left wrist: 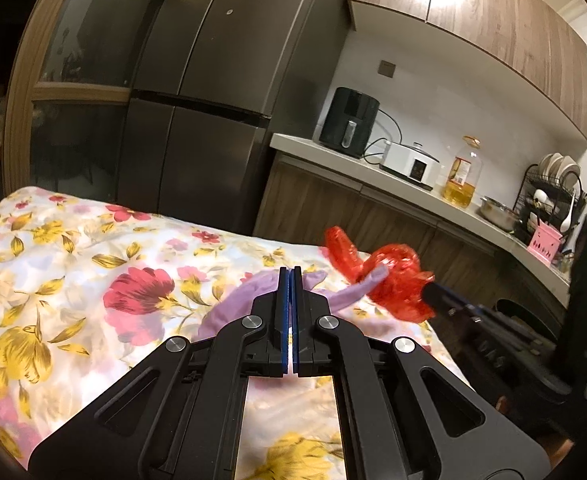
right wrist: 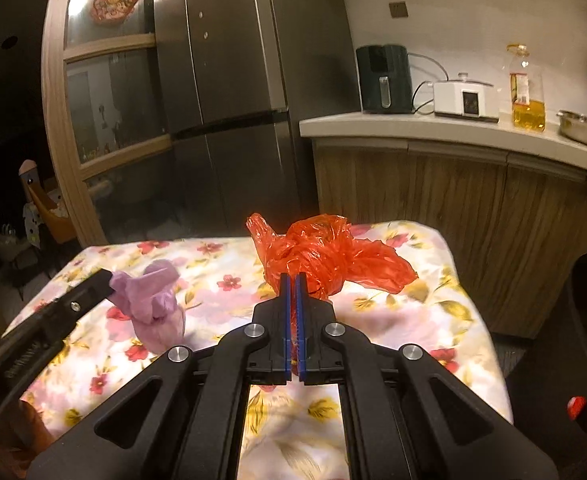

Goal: Collect trash
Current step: 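Carry the purple glove and red plastic bag with both tools over the bin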

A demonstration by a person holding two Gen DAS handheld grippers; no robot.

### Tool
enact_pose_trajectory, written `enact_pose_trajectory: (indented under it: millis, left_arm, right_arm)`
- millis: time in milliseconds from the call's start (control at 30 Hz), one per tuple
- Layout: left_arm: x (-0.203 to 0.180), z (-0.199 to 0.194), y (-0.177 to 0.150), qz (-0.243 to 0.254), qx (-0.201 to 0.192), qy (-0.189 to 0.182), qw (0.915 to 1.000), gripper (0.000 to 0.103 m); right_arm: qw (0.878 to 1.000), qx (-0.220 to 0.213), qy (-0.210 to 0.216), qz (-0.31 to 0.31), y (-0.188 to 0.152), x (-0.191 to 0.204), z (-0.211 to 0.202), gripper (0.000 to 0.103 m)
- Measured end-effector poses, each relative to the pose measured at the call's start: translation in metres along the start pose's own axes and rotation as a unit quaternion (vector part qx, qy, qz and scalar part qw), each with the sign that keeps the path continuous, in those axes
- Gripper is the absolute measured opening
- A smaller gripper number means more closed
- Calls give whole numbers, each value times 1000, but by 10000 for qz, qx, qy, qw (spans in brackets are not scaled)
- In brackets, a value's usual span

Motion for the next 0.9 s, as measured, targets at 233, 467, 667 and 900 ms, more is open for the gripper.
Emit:
enact_pose_trajectory:
  millis: [233, 467, 667, 900]
  left_arm:
    - [-23, -25, 13, 98, -106, -109, 9998, 0]
    - [-56, -44, 19, 193, -163, -289, 9993, 0]
    - [-85, -52, 17, 292, -155, -446, 9985, 0]
    - [-128, -54, 14, 542, -126, -741, 9957, 0]
  right_arm:
    - [9996, -273, -108, -9, 17, -9, -46, 3]
    - [9987, -419, -301, -19, 23, -24, -84, 3]
    - [9971, -536, -537, 12, 26, -44, -112, 3]
    - [9934, -716, -884, 143, 32, -75, -139, 3]
Point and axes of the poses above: each gripper's, at about its wrist camera, not at the fingertips, and z roughly the way its jaws point, x to its left, y to its top, the point moved 3 cm from there along z, roughly the way its jaws point, and after that the axes turned 7 degrees about -x, right-handed, at the moved point
